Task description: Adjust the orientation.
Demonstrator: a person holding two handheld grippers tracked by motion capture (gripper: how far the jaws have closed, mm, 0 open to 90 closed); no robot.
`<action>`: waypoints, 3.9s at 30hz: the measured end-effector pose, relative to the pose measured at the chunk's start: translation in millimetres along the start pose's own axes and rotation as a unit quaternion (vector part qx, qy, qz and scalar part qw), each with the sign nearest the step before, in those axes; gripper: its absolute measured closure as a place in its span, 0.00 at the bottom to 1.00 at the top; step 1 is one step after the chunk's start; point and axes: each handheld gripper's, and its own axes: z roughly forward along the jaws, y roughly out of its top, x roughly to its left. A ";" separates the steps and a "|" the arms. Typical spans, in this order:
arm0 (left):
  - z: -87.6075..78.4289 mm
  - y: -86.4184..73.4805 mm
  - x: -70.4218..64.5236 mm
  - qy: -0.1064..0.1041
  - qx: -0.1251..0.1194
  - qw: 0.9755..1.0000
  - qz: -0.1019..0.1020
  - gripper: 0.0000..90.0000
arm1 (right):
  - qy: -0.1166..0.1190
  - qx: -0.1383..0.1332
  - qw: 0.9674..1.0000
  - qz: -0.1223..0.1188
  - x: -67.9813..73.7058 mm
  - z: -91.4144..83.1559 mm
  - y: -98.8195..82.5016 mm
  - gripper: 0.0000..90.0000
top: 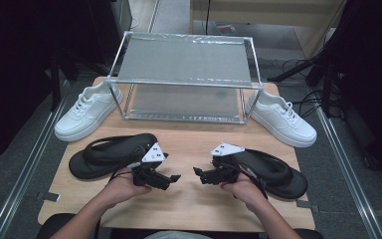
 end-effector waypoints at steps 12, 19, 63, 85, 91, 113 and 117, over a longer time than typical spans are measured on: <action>-4.3 -6.0 11.6 -0.053 0.036 0.998 0.025 0.16 | 0.054 0.047 0.997 -0.004 5.8 3.3 1.9 0.14; -9.4 -4.5 10.7 -0.059 0.041 0.997 0.034 0.19 | 0.078 0.044 0.996 -0.013 4.9 -3.8 4.1 0.14; -91.6 -16.9 70.8 -0.016 0.010 0.996 -0.090 0.61 | 0.079 0.023 0.995 -0.048 -11.0 -18.7 15.2 0.50; -120.3 -53.8 118.4 0.023 0.005 0.992 -0.122 0.62 | 0.072 0.047 0.994 -0.071 -5.8 -11.8 13.5 0.50; -110.3 -58.3 125.0 0.015 0.027 0.992 -0.122 0.65 | 0.072 0.053 0.993 -0.076 -3.9 -9.8 13.1 0.50; -70.5 -50.4 122.8 -0.028 0.085 0.994 -0.064 0.72 | 0.070 0.067 0.991 -0.088 0.4 -5.5 12.0 0.50; -62.1 -46.3 119.4 -0.030 0.099 0.994 -0.035 0.74 | 0.068 0.069 0.991 -0.093 1.1 -4.6 11.7 0.50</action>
